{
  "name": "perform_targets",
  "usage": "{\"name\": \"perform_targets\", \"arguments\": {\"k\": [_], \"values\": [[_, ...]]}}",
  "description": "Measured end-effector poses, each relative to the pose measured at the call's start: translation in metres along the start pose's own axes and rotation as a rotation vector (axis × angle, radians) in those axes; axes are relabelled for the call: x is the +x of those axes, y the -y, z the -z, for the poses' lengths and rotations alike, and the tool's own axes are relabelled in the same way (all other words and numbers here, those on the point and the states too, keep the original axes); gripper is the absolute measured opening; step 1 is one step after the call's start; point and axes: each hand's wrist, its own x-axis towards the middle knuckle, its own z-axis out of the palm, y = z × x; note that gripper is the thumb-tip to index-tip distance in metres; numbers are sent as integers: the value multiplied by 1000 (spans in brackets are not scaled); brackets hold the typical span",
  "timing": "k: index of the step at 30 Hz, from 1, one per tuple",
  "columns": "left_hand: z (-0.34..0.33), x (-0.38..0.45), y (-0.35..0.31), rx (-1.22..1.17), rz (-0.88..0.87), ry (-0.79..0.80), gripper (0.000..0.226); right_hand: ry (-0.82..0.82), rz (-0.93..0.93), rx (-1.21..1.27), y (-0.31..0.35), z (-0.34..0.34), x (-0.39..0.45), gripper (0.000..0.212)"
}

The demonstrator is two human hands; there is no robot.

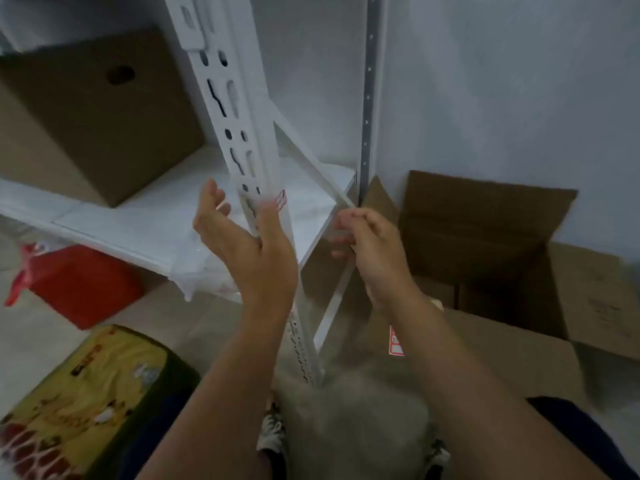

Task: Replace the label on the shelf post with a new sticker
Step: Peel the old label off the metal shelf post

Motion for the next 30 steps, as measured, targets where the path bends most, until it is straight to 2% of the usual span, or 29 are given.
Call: {"name": "perform_targets", "arguments": {"k": [1, 4, 9, 14, 18, 22, 26, 30], "values": [[-2, 3, 1, -9, -28, 55, 59, -7, -11, 50, 0, -6, 1, 14], [-7, 14, 9, -74, 2, 174, 58, 55, 36, -22, 6, -18, 2, 18], [-6, 22, 23, -113, 15, 250, 39, 213, 132, -114, -6, -25, 2, 26], [-3, 26, 20, -181, 84, 343, 39, 326, 113, -59, -2, -43, 3, 24], [2, 31, 22, -229, 186, 379, 30, 296, 91, -18, 2, -50, 1, 16], [7, 35, 23, -266, 228, 423, 26, 255, 104, -12, 3, -53, 3, 21], [1, 35, 23, -277, 272, 372, 36, 221, 111, 0, 4, -55, 9, 31], [-5, 35, 23, -318, 278, 333, 29, 212, 98, 6, 2, -55, 11, 29]]}}
